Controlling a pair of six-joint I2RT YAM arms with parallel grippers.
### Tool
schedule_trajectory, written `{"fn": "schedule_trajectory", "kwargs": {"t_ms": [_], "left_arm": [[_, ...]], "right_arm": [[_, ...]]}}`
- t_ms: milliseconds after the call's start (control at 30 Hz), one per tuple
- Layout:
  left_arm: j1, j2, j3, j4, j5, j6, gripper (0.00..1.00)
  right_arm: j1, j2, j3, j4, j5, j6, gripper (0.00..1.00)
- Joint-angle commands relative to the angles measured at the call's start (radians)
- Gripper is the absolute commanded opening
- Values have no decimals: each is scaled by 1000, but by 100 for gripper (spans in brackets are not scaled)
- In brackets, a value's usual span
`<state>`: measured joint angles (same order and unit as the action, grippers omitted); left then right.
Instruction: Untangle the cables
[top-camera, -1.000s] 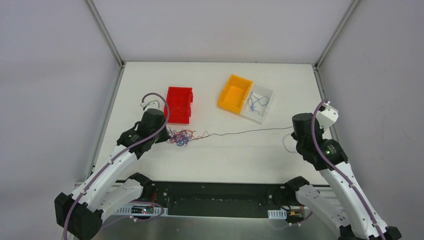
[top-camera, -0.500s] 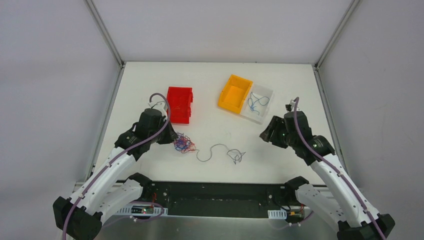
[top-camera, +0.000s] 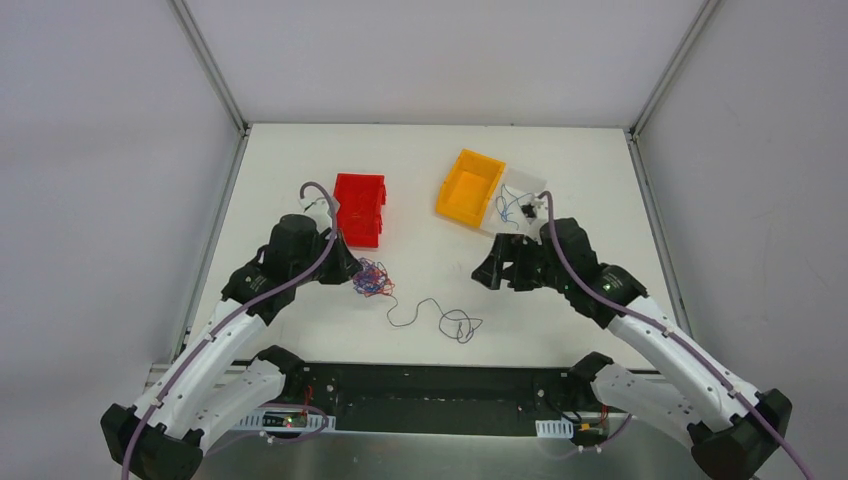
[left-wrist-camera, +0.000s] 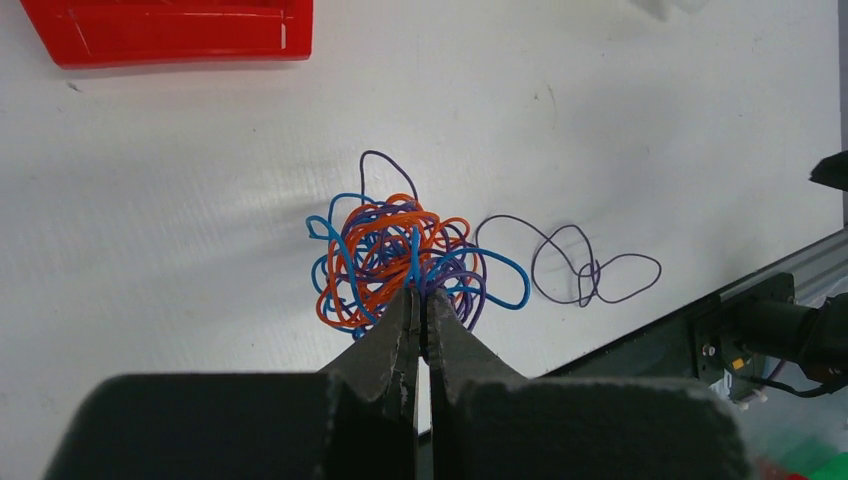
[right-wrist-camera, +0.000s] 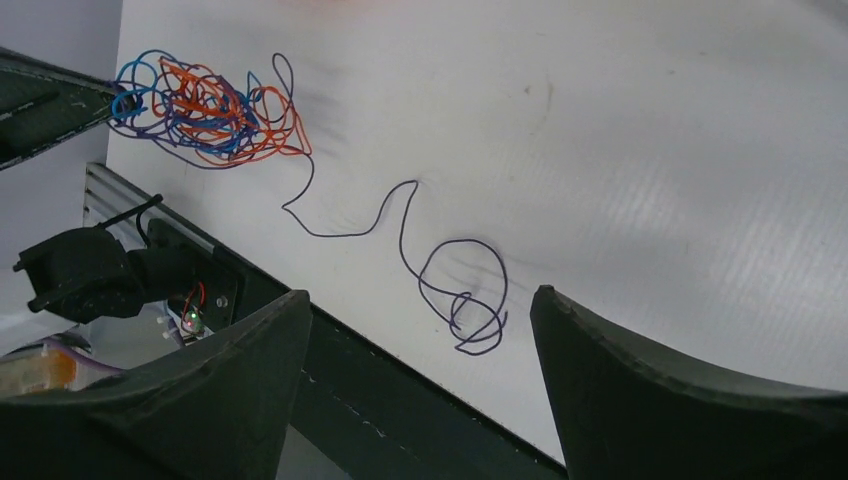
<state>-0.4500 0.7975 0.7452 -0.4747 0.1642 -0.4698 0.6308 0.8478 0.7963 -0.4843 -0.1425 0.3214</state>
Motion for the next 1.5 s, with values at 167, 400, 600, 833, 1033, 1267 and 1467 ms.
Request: {"fn": "schedule_trajectory", "kwargs": {"t_ms": [167, 400, 600, 833, 1033, 1267, 1467], "left_arm": [[6, -41, 78, 38, 52, 7, 0], [5, -54, 98, 38, 63, -26, 0], [5, -66, 109, 38, 70, -39, 0], [6, -68, 113, 39, 58, -53, 0], [6, -42, 112, 47, 52, -64, 0], [7, -13, 94, 6, -120, -129, 0], [6, -5, 112, -71, -291, -123, 0]], "right_arm": [[270, 251, 56, 316, -8, -102, 84], [414, 435, 34, 612, 136, 18, 86], [467, 579, 78, 737, 244, 81, 84], [492, 658, 74, 774, 281, 134, 71], [498, 669, 76, 736, 297, 168, 0], [481, 502, 14, 494, 535, 211, 0], [414, 276, -86, 293, 618, 247, 0]]}}
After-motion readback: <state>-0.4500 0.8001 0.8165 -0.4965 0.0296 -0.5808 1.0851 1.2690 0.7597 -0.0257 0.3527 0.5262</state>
